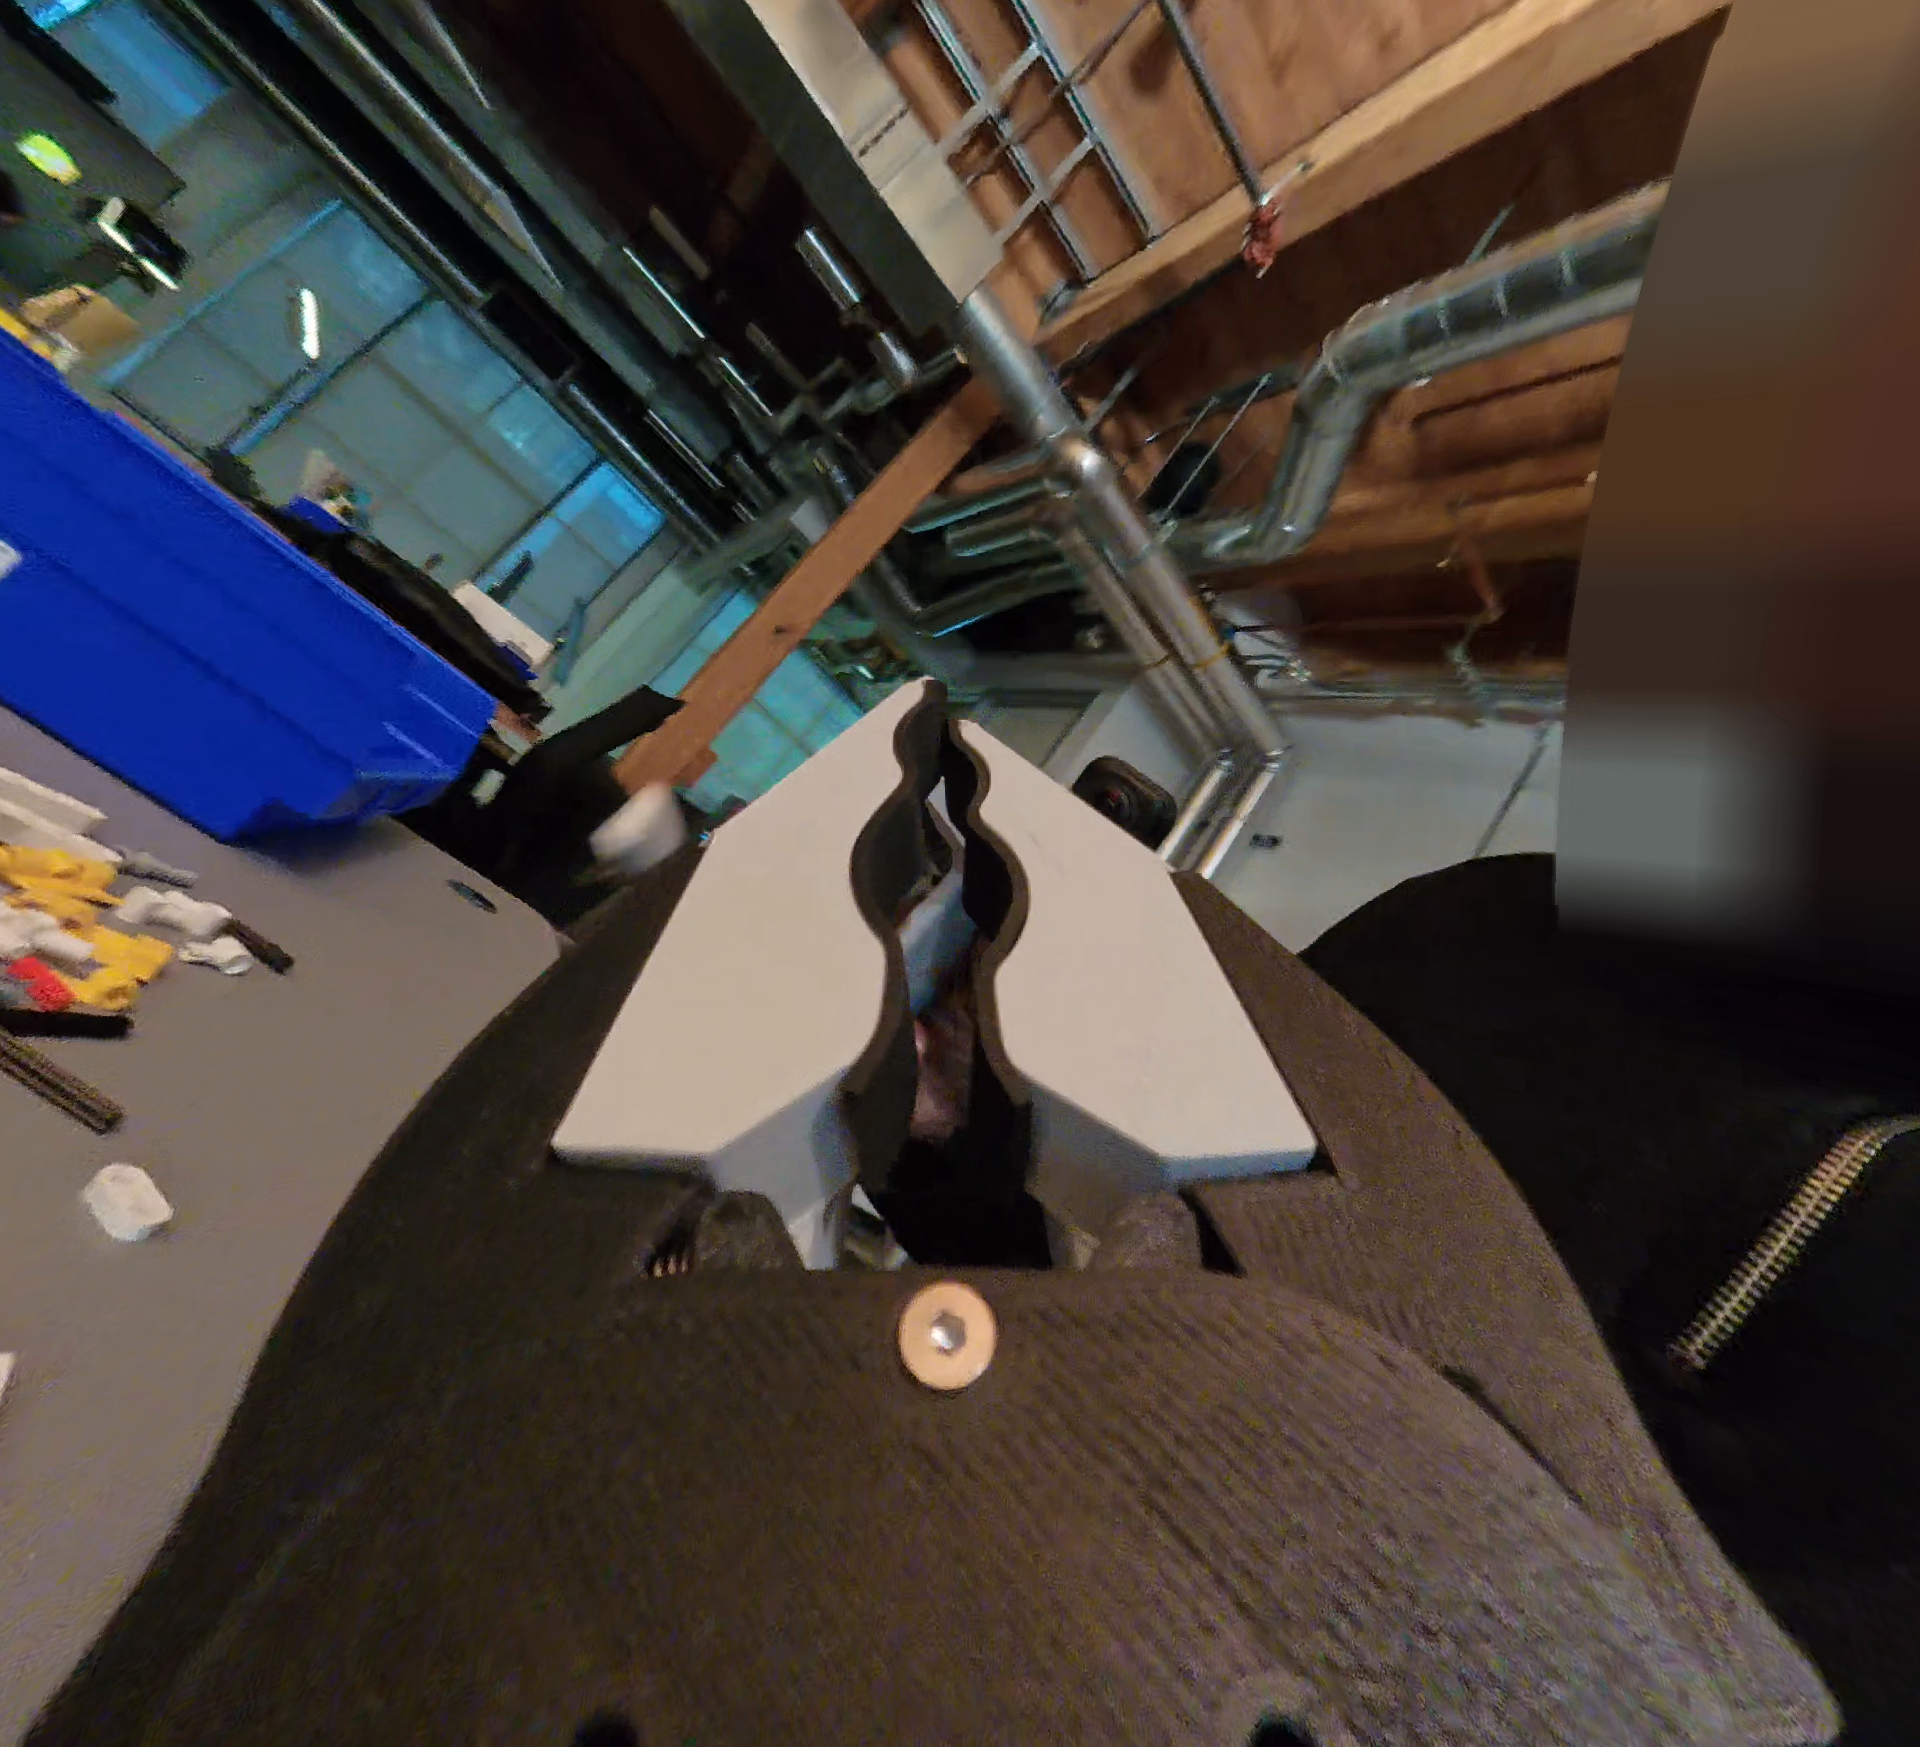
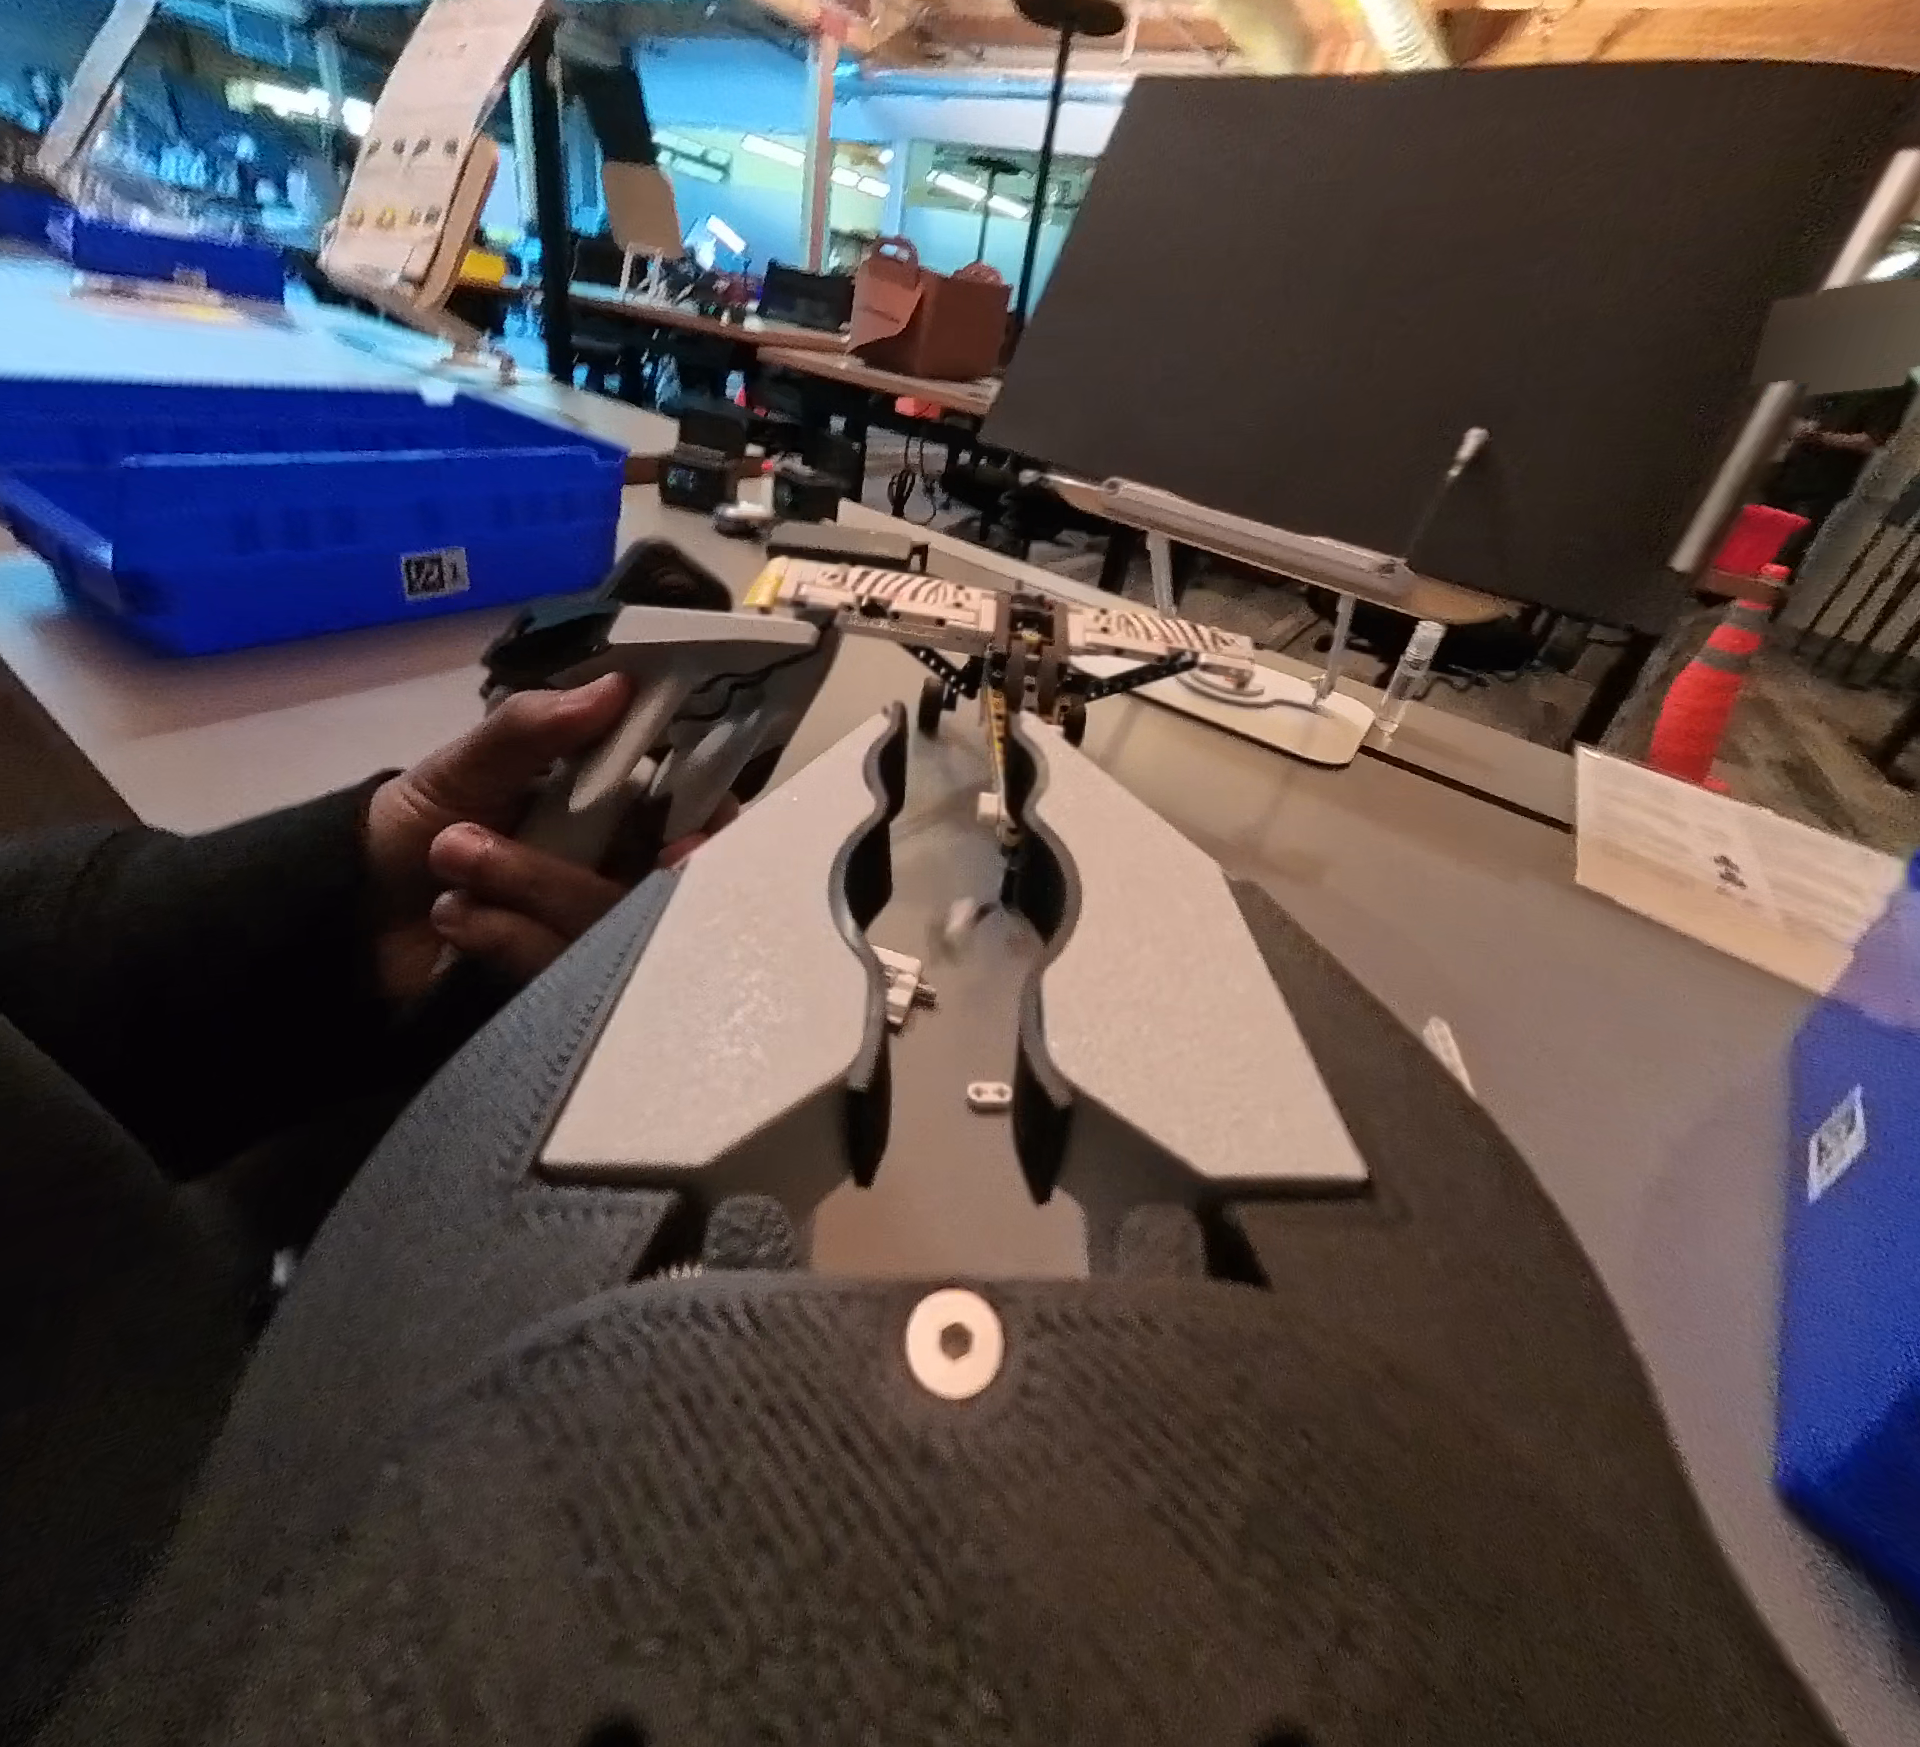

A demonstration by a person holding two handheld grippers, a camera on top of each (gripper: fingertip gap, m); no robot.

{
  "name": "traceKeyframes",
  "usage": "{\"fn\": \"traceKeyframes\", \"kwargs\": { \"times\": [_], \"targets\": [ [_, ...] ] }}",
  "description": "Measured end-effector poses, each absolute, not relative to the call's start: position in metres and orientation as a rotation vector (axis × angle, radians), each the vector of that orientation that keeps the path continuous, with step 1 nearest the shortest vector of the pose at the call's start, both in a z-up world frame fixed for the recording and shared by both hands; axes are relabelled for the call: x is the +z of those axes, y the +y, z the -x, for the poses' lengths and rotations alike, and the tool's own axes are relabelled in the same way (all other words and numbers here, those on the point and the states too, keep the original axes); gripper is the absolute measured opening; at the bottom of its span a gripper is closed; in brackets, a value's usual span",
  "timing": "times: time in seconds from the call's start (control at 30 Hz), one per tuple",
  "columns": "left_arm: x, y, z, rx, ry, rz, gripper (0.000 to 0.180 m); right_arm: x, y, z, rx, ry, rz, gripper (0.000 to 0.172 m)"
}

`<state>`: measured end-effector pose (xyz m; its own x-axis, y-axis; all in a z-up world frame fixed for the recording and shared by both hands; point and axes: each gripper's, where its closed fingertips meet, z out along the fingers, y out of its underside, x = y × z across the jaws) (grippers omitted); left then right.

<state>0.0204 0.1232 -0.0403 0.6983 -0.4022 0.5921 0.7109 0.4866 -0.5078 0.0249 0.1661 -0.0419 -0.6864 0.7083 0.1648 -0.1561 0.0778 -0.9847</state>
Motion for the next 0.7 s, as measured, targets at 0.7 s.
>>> {"fn": "traceKeyframes", "kwargs": {
  "times": [0.7],
  "targets": [
    [-0.061, 0.099, 0.014, -0.569, -0.606, 0.769, 0.000, -0.176, 0.248, 0.013, 1.174, -2.138, 1.120, 0.011]
  ]
}}
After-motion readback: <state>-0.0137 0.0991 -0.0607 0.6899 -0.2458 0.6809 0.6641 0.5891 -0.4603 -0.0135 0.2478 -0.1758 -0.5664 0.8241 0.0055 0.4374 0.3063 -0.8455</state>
